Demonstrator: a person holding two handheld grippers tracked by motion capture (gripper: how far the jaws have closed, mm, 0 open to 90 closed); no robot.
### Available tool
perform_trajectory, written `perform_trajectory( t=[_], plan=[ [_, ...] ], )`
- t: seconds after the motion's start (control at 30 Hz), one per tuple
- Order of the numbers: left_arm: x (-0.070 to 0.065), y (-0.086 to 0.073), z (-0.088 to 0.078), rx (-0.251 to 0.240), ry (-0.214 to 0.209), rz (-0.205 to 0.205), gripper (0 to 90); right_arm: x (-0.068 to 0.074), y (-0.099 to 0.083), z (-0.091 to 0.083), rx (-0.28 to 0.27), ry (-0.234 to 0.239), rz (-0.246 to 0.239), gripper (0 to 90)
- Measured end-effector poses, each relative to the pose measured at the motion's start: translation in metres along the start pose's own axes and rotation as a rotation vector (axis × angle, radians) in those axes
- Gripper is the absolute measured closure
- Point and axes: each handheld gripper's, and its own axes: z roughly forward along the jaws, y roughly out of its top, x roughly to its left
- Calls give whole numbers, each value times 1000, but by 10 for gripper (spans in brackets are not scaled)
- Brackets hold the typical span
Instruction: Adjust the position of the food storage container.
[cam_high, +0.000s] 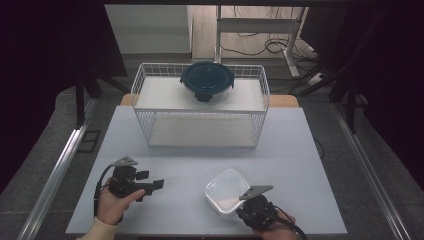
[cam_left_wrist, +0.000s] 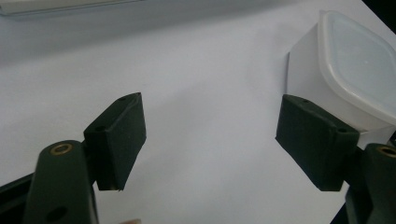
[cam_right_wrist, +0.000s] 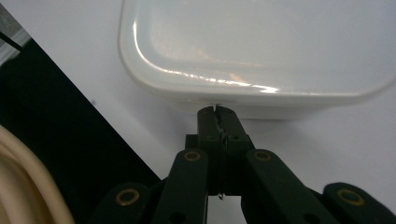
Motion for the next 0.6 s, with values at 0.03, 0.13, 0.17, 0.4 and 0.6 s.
perform_trajectory(
  t=[0.03,0.13,0.17,0.4,0.6],
  plan=[
    [0,0,0,1,-1,1,235,4,2,4,-7,4,8,894],
    [0,0,-1,-1,0,1,235,18,7,16,-3,16,-8,894],
    [0,0,-1,-1,0,0,234,21,8,20,-5,18,-15,894],
    [2,-1,0,1,1,-2,235,35,20,31,-75,7,-9,894],
    [2,-1,0,1,0,-2,235,39,33,41,-122,-8,2,894]
  ],
)
